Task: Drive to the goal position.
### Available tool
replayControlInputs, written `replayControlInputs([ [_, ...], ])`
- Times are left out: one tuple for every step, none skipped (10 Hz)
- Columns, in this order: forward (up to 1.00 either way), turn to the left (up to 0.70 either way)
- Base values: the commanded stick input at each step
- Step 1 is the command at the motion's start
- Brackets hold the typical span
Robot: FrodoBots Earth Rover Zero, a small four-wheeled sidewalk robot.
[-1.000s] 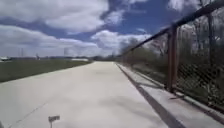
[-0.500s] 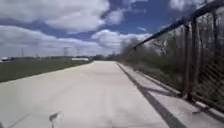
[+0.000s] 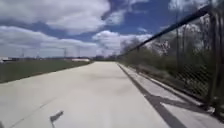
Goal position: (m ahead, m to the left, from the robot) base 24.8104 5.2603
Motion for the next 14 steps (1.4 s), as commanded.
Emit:
replayControlInputs([
  [1.0,-0.11],
  [1.0,0.0],
  [1.0,0.0],
  [1.0,0.0],
  [1.0,0.0],
  [1.0,0.0],
  [1.0,0.0],
  [1.0,0.0],
  [1.0,0.0],
  [1.0,0.0],
  [1.0,0.0],
  [1.0,0.0],
  [1.0,0.0],
  [1.0,0.0],
])
